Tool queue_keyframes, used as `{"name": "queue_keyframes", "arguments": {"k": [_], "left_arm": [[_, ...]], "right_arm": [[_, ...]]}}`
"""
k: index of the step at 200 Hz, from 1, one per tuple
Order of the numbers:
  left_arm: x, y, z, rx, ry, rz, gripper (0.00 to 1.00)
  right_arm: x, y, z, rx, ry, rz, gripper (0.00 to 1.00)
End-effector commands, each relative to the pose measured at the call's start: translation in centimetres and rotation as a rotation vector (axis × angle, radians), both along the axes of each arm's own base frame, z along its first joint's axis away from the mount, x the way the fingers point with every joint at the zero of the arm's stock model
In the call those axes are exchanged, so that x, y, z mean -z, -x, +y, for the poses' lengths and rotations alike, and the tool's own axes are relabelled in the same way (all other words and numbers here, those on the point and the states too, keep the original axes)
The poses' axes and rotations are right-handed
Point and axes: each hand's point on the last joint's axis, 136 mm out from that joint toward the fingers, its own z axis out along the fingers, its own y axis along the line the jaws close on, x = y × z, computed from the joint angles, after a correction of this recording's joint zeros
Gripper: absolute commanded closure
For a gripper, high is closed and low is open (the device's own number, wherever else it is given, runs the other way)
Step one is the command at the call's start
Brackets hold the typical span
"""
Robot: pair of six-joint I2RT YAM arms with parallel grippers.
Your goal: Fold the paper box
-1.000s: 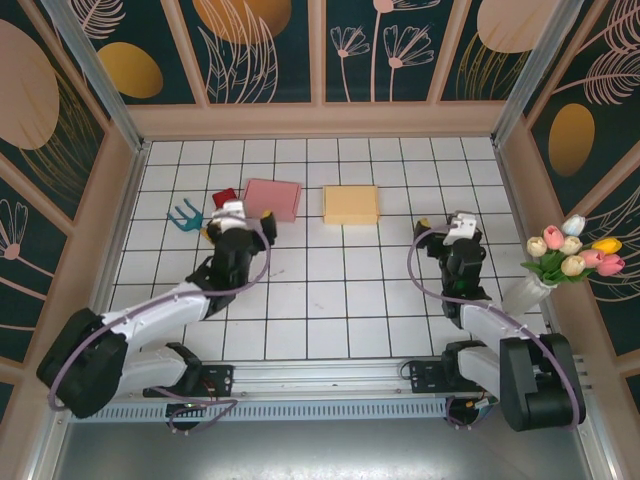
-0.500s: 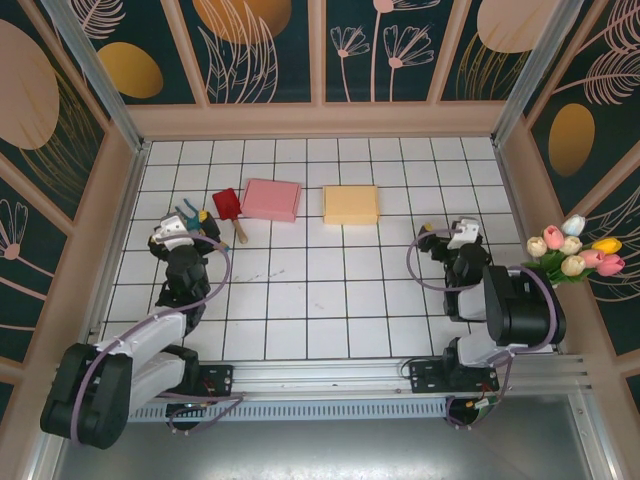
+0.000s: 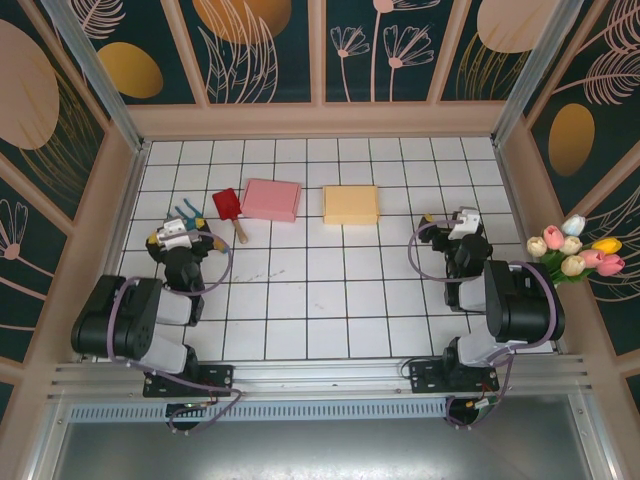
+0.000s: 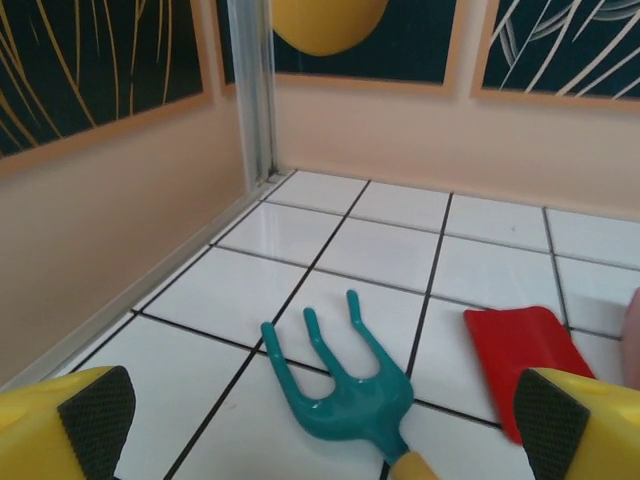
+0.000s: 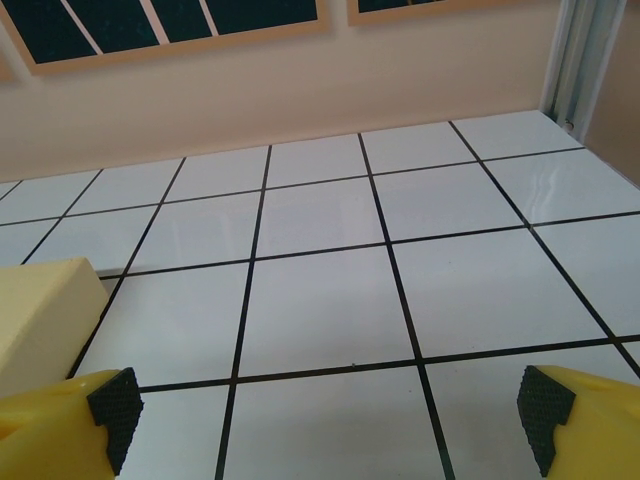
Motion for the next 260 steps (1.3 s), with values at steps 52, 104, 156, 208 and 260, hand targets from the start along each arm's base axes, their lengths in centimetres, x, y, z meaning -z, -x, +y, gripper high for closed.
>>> {"name": "queue_keyframes", "arguments": {"k": [52, 104, 156, 208, 260], "left_arm": [[-2.2, -1.3, -0.3, 0.06, 0.039, -0.088, 0.01], [-2.1, -1.8, -1.4, 0.126, 0.02, -0.07, 0.01], [-2.1, -2.0, -1.7, 0.14, 0.022, -0.067, 0.01], [-2.1, -2.0, -1.7, 0.14, 0.022, -0.066, 0.01], [-2.0, -2.0, -1.7, 0.14, 0.021, -0.064, 0.01]], "right_arm": [[-0.7, -0.4, 0.1, 0.002, -0.005, -0.023, 0.01], [-0.7, -0.4, 0.1, 0.002, -0.007, -0.023, 0.01], [-0.8, -0.4, 0.1, 0.002, -0.006, -0.024, 0.01], [-0.7, -0.4, 0.1, 0.002, -0.007, -0.022, 0.01], [-0.7, -0.4, 0.1, 0.001, -0.006, -0.022, 0.01]]}}
